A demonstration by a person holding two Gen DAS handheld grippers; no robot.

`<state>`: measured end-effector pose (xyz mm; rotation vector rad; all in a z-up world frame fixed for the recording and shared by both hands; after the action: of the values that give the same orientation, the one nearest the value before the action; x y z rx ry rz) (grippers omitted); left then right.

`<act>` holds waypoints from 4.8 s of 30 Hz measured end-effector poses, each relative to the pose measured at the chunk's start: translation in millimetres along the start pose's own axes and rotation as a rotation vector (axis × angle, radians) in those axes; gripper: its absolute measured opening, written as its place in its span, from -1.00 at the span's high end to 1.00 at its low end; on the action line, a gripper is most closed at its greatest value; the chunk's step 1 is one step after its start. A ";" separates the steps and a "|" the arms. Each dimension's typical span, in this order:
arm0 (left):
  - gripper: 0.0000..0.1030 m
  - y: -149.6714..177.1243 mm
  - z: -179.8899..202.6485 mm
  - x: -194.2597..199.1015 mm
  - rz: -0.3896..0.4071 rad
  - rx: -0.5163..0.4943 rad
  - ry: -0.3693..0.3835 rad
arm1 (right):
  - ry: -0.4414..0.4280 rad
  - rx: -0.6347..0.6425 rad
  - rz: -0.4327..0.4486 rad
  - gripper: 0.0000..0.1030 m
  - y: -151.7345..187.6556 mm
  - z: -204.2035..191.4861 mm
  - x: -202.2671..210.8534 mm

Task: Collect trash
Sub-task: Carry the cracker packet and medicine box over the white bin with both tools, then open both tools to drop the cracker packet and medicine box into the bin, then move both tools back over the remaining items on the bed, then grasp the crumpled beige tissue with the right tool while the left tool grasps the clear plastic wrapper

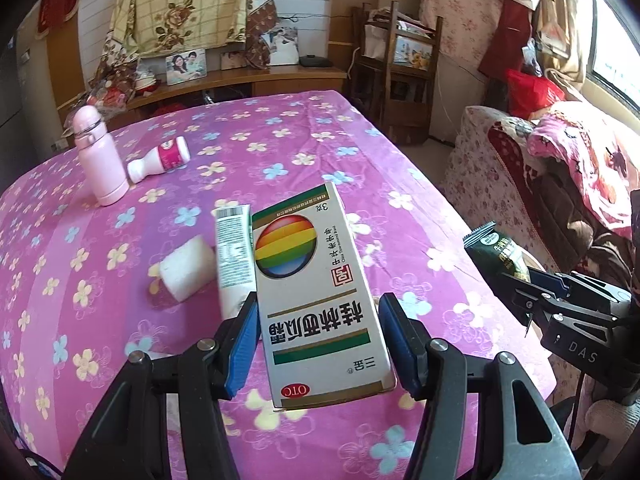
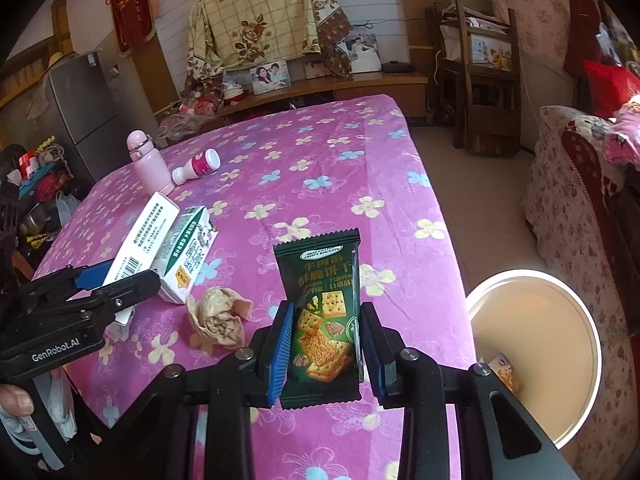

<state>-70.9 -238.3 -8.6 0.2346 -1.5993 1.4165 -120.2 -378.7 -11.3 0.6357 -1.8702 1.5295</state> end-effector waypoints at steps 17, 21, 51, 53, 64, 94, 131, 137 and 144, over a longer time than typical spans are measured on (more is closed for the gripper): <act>-0.17 -0.9 75.1 -22.6 -0.027 -0.099 0.064 | 0.072 -0.101 -0.005 0.29 17.6 71.6 16.5; -0.17 0.7 95.7 -28.3 -0.036 -0.130 0.079 | 0.093 -0.125 -0.007 0.29 22.2 91.0 20.5; -0.18 17.3 210.9 -86.0 -0.153 -0.245 0.193 | 0.219 -0.340 -0.107 0.29 82.6 213.0 13.4; -0.18 17.5 216.7 -89.0 -0.157 -0.247 0.204 | 0.226 -0.355 -0.115 0.28 86.5 219.8 10.9; -0.38 20.0 240.5 -101.7 -0.184 -0.210 0.348 | 0.237 -0.505 -0.134 -0.50 100.3 255.9 2.4; -0.38 4.3 130.6 -52.7 -0.094 -0.131 0.170 | 0.204 -0.311 -0.066 -0.50 47.9 159.7 14.7; -0.39 71.3 -148.5 -1.4 -0.164 0.267 -0.039 | -0.145 0.094 -0.182 -0.50 19.7 -106.8 -79.8; 0.03 77.3 -144.8 -13.6 -0.151 0.269 -0.022 | -0.109 0.128 -0.157 -0.49 21.1 -110.3 -91.2; 0.61 77.2 -134.4 -7.9 -0.148 0.233 -0.011 | -0.126 0.152 -0.129 0.32 22.5 -111.5 -84.7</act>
<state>-50.3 -103.5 -82.7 0.4883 -1.3941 1.4869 -59.5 -267.0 -74.2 0.9241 -1.7773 1.5883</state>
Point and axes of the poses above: each gripper's, at about its wrist camera, not at the fingertips, and x roughly against the way its jaws point, z to its right, y to its underside, the point moved 9 cm from there along -x, roughly the way its jaws point, and after that the axes turned 4 degrees about y, right-handed, at the moved point
